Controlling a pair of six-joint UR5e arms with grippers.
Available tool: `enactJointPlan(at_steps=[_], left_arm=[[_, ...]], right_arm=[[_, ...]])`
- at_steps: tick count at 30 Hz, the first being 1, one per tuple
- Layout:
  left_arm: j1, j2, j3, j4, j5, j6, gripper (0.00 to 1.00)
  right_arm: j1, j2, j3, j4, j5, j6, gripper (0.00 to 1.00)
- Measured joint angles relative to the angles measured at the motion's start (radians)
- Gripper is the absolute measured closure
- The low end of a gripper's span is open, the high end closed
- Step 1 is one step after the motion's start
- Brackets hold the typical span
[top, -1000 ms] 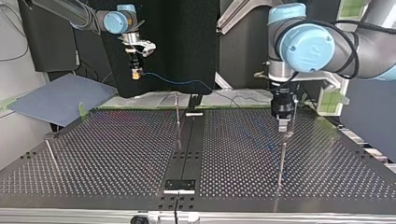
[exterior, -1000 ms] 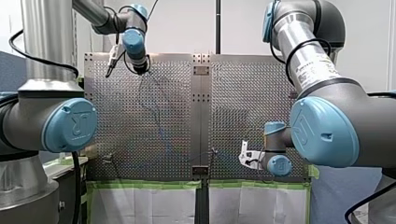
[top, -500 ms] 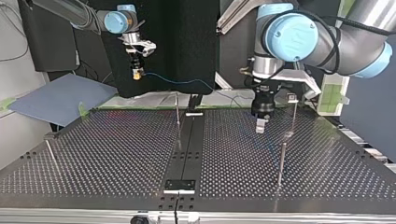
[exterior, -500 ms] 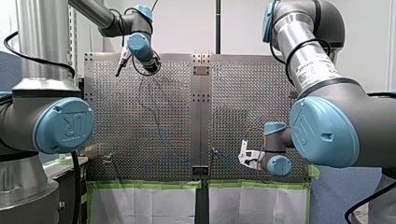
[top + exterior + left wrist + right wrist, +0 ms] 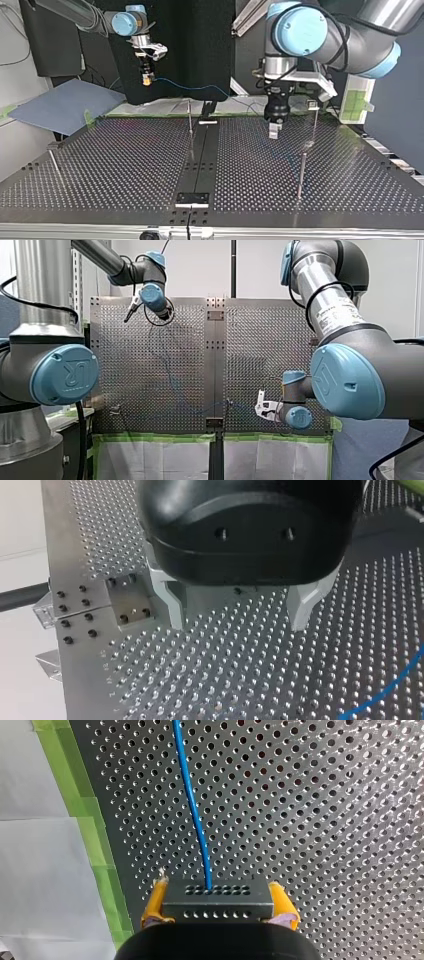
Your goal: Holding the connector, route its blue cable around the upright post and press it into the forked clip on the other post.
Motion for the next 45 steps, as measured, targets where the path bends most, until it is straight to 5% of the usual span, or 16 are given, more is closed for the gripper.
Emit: enactJointPlan(at_steps=[12, 25, 36, 45], left_arm=[[-0.026, -0.070, 0.000, 0.094, -0.037, 0.094, 0.00], [-0.029, -0.103, -0.001, 0.208, -0.133, 0.202, 0.00], [-0.028, -0.128, -0.009, 0.306, -0.133, 0.223, 0.00], [-0.027, -0.177, -0.010, 0.387, -0.191, 0.241, 0.00]], right_arm=[[0.002, 0.000, 0.000, -0.006, -0.002, 0.001, 1.00], [0.003, 0.000, 0.000, -0.009, -0.002, 0.001, 1.00], [0.003, 0.000, 0.000, -0.009, -0.002, 0.000, 1.00], [0.003, 0.001, 0.000, -0.009, -0.003, -0.002, 1.00]])
